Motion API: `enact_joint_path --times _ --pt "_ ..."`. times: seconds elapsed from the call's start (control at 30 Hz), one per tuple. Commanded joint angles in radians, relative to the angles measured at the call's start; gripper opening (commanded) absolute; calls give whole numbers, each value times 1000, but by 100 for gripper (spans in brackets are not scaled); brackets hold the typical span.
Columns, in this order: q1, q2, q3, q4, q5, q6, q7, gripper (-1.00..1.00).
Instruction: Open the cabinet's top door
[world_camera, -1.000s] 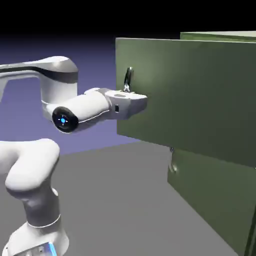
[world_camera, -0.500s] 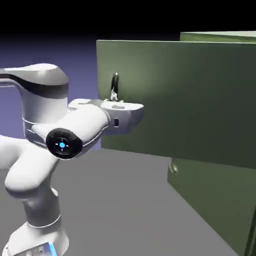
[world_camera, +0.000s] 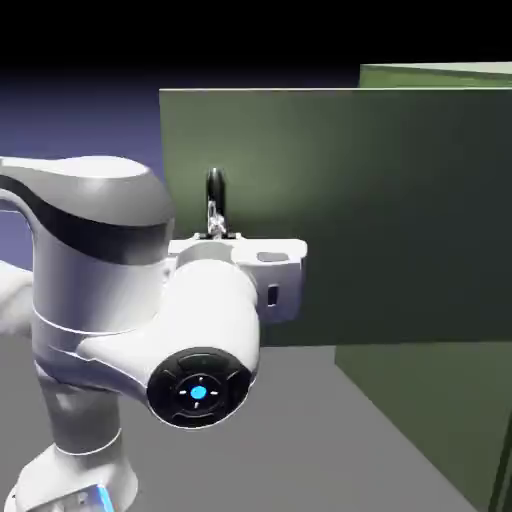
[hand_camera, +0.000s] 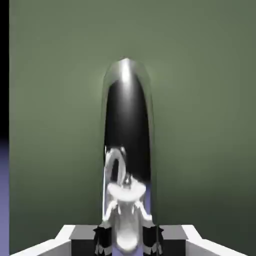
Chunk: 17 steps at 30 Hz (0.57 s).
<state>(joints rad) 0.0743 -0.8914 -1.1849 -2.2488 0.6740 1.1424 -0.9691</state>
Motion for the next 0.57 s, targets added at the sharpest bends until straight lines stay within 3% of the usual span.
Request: enact_joint_path --times 0.0,0.53 --pt "36 4 -29 33 -11 -21 1 -100" --pt "598 -93 -369 569 -133 -330 120 -100"
